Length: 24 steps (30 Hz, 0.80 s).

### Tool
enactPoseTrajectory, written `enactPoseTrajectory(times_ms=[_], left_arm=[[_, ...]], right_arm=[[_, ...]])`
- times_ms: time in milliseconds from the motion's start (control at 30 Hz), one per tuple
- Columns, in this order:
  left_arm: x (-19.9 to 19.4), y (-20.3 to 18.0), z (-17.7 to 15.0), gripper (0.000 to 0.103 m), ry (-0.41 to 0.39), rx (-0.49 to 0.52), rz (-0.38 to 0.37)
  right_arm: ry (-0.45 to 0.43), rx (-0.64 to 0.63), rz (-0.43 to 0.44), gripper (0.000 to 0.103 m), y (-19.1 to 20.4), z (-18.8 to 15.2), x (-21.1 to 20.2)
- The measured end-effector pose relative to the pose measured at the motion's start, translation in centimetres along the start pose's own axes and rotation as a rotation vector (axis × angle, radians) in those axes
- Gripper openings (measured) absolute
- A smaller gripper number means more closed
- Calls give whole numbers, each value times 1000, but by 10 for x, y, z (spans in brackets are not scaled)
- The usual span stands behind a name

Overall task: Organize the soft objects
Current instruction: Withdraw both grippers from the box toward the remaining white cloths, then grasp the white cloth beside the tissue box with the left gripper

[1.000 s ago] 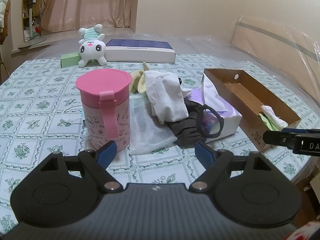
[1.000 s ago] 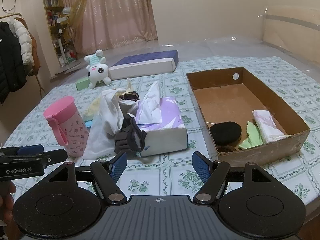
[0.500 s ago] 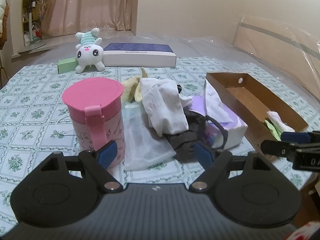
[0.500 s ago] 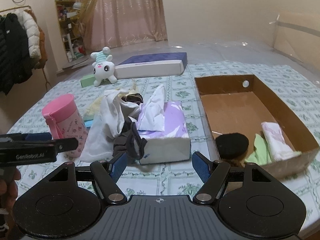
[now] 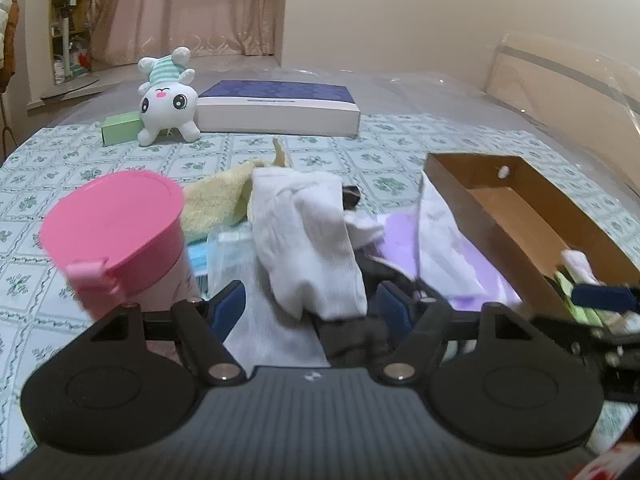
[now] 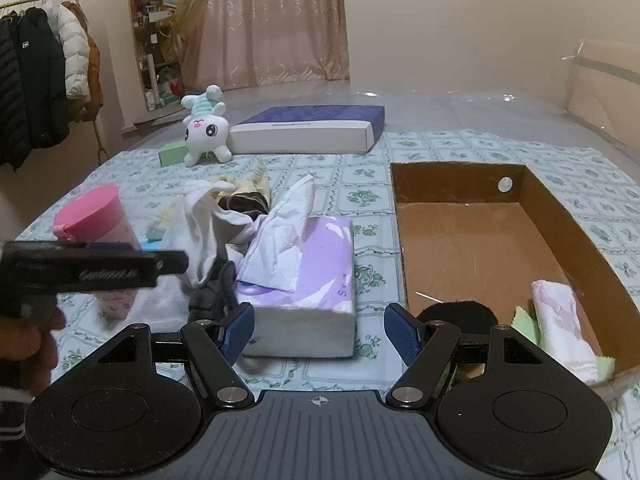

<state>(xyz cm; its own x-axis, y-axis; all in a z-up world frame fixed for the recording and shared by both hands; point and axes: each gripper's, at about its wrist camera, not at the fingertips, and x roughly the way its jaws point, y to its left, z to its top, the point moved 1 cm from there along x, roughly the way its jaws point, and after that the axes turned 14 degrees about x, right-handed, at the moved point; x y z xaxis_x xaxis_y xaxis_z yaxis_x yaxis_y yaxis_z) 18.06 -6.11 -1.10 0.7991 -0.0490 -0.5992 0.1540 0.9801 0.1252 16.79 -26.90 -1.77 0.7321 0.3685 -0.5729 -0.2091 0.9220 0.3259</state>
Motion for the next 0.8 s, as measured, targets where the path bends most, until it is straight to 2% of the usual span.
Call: enactPoseTrajectory(times_ms=[233,300,400,433,500,533,567,633,800], left_arm=[[36,-2,15,69,-2,-26,67],[45,-2,17,64,1,-33,80],[57,-1,19,47,8,-39,105],[60,-1,19,38,10,-41,108],[64,-2,19,28,12,-34,123],[65,-3,19,19,11,-27,133],[66,-3,19,13,9,-21,134],[65,-3,18,9,7,-18,137],[41,-1,13,8,-36,-15,136]], right_arm=[[9,-7,19,72,-8,5,18],[12,-2,20,72,-10,6,22],[16,3,22,72,-13,6,25],[17,4,22,72,-13,5,25],[18,5,22,72,-13,5,25],[17,7,21,72,-13,4,25],[19,9,20,72,-14,4,25],[19,11,16,72,-13,3,23],[11,10,16,72,-8,1,14]])
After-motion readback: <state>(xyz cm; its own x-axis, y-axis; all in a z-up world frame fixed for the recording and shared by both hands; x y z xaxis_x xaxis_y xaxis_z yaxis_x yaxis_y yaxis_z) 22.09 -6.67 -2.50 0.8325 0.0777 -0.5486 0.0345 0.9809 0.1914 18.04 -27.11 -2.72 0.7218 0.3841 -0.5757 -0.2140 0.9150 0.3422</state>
